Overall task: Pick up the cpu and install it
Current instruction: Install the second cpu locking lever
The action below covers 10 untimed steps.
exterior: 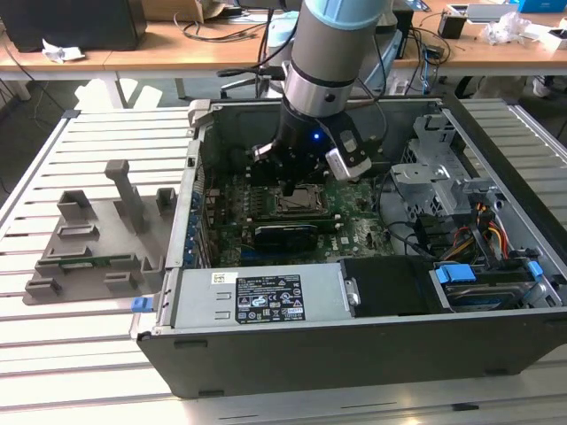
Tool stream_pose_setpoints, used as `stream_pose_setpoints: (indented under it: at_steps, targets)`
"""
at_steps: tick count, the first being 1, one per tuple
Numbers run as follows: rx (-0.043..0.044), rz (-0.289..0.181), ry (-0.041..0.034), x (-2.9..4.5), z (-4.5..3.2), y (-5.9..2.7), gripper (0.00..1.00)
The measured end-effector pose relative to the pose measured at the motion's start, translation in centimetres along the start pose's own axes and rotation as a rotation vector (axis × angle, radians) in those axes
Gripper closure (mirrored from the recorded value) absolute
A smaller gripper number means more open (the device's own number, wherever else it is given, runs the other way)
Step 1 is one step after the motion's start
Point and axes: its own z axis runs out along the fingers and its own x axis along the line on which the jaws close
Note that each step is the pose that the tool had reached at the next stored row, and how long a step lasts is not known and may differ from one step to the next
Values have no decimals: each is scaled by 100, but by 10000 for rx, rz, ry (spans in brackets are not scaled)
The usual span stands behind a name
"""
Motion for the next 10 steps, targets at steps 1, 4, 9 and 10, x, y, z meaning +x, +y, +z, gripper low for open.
stream_pose_setpoints:
  at_steps: [1,4,9,10]
  targets:
    - [-3,5,25,-8,16,-4,89]
    - [-23,118,39,-22,98,-19,89]
    - [-55,346,-1,-16,170,-89,89]
    - [-55,347,-1,-13,173,-102,89]
